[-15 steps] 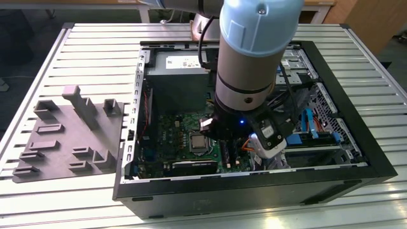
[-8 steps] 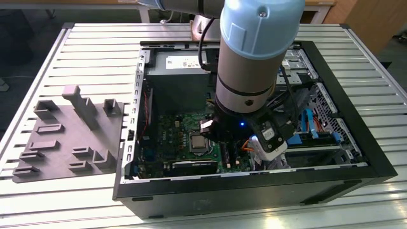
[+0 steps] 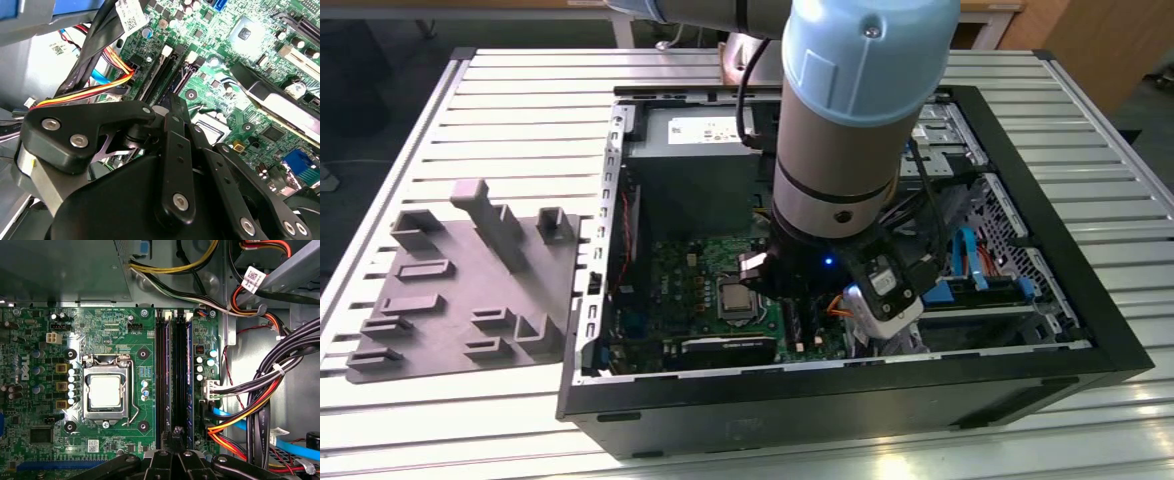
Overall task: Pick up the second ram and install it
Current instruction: 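Press down the second ram until it locks into place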
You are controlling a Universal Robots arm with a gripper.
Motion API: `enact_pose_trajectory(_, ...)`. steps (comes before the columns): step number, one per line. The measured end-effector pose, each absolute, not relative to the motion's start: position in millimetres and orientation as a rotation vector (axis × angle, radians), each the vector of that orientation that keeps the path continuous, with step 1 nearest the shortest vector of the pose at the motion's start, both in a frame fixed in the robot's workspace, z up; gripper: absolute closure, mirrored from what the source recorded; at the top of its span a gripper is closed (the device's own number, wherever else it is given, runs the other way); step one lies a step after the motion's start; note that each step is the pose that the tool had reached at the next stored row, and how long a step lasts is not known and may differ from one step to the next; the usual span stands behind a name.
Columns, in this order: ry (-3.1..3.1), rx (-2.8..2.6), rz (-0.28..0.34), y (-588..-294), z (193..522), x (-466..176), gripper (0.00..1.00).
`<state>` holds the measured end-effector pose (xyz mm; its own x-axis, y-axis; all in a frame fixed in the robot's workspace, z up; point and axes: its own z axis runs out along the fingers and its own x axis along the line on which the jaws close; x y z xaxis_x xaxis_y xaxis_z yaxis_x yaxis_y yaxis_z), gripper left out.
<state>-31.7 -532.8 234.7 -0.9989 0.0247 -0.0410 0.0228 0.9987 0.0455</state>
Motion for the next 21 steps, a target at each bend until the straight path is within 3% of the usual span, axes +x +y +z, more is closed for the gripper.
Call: enact_pose_trajectory(21, 3.099, 0.037, 0.070, -532.8, 221.6, -31.7, 0.89)
